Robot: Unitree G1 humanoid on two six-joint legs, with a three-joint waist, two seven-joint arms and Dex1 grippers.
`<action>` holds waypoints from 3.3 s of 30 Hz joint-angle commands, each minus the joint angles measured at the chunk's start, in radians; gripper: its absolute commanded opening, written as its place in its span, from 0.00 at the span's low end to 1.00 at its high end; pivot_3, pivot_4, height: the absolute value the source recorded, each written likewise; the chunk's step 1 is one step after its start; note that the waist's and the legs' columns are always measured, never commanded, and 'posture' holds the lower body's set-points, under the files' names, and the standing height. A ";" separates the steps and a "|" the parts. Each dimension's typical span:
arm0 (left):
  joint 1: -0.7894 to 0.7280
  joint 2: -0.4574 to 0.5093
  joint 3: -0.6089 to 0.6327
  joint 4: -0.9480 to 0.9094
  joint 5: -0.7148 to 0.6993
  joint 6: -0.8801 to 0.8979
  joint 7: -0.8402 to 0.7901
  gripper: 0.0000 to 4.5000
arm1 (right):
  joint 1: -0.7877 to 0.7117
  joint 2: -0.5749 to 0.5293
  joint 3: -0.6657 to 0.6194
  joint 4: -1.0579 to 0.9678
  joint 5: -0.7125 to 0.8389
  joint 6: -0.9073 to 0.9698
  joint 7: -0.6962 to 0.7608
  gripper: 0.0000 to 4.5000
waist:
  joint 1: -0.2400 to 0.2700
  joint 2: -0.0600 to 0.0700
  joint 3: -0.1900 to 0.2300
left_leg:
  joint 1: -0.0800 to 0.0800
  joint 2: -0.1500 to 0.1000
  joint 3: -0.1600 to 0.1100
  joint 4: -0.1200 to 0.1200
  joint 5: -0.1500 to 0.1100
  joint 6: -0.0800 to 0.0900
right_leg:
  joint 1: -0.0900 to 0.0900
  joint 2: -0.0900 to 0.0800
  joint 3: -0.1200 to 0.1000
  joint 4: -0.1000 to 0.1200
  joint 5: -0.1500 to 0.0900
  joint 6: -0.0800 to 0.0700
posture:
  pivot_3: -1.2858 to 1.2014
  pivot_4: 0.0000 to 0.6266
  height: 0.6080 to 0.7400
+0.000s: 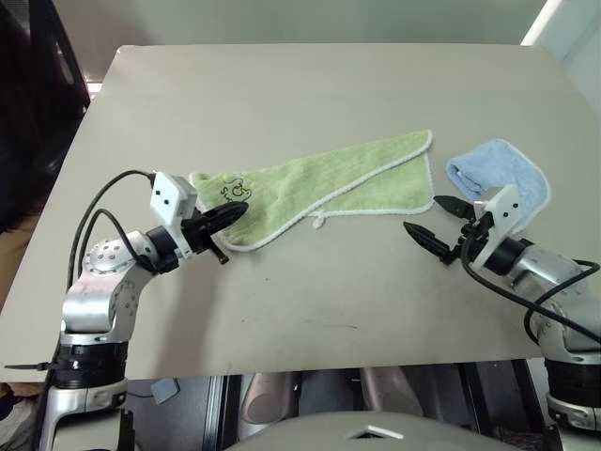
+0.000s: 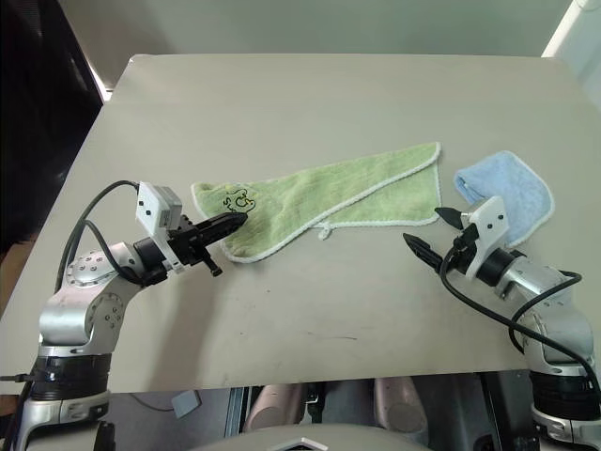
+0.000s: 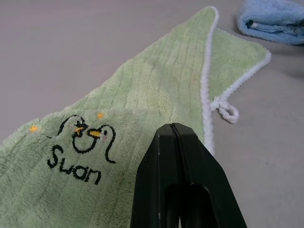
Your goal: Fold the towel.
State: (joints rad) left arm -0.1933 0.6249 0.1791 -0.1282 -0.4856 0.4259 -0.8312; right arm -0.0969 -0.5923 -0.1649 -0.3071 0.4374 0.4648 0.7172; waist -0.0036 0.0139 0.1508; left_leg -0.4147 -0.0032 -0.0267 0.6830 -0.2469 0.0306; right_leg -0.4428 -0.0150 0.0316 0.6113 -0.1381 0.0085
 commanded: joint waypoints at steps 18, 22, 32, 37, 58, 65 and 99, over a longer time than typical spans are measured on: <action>0.062 0.000 0.006 -0.107 -0.008 -0.008 0.008 0.00 | -0.046 -0.004 -0.007 0.054 -0.044 -0.071 -0.013 0.99 | 0.000 0.000 0.000 | 0.001 0.000 0.000 0.000 0.001 0.000 | 0.000 0.000 0.000 0.000 0.000 0.000 | 0.52 0.24 0.97; 0.044 0.027 -0.010 -0.089 0.007 -0.025 -0.022 0.00 | -0.053 -0.015 -0.009 0.051 -0.046 -0.071 -0.008 0.99 | 0.000 0.000 0.000 | 0.000 0.000 0.000 0.000 0.001 0.000 | 0.001 0.000 0.000 0.000 0.000 0.000 | 0.52 0.24 0.97; -0.056 0.244 -0.112 0.108 0.084 -0.149 -0.364 0.52 | -0.089 -0.006 -0.002 0.084 -0.060 -0.084 -0.019 1.00 | -0.001 0.000 0.000 | 0.001 0.001 0.000 0.000 0.001 0.000 | 0.000 0.001 0.000 0.001 0.002 -0.002 | 0.52 0.24 0.97; -0.175 0.323 -0.196 0.257 0.179 -0.268 -0.518 0.91 | -0.118 0.008 0.009 0.111 -0.068 -0.100 -0.025 1.00 | 0.001 0.000 0.000 | -0.002 0.001 -0.001 0.000 0.001 0.000 | -0.003 0.001 0.000 0.000 0.002 -0.003 | 0.52 0.24 0.97; -0.506 0.256 -0.463 0.600 0.429 -0.552 -0.770 0.99 | -0.077 0.076 0.020 0.074 -0.080 -0.119 -0.084 1.00 | 0.001 0.001 0.000 | -0.013 0.001 -0.002 0.002 0.001 0.000 | -0.014 -0.001 -0.002 0.002 0.004 -0.002 | 0.52 0.24 0.97; -0.539 0.221 -0.503 0.699 0.474 -0.616 -0.763 0.66 | -0.067 0.077 0.012 0.058 -0.074 -0.115 -0.091 1.00 | 0.001 0.002 -0.001 | -0.012 0.001 -0.002 0.002 0.002 0.001 | -0.013 -0.001 -0.002 0.004 0.005 -0.002 | 0.52 0.24 0.97; -0.244 0.364 -0.332 0.399 0.306 -0.490 -0.725 0.01 | -0.662 -0.151 0.423 1.045 -0.878 -1.016 -0.311 1.00 | -0.021 0.003 -0.002 | -0.013 0.001 -0.002 0.000 0.004 0.002 | -0.018 -0.001 -0.002 0.006 0.010 -0.004 | 0.52 0.24 0.97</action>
State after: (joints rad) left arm -0.4425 0.9735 -0.1760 0.3053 -0.1677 -0.0739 -1.5469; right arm -0.7084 -0.7229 0.2305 0.6824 -0.3673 -0.4696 0.4789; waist -0.0241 0.0171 0.1491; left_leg -0.4273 -0.0020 -0.0287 0.6833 -0.2430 0.0331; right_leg -0.4608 -0.0157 0.0297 0.6180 -0.1283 0.0046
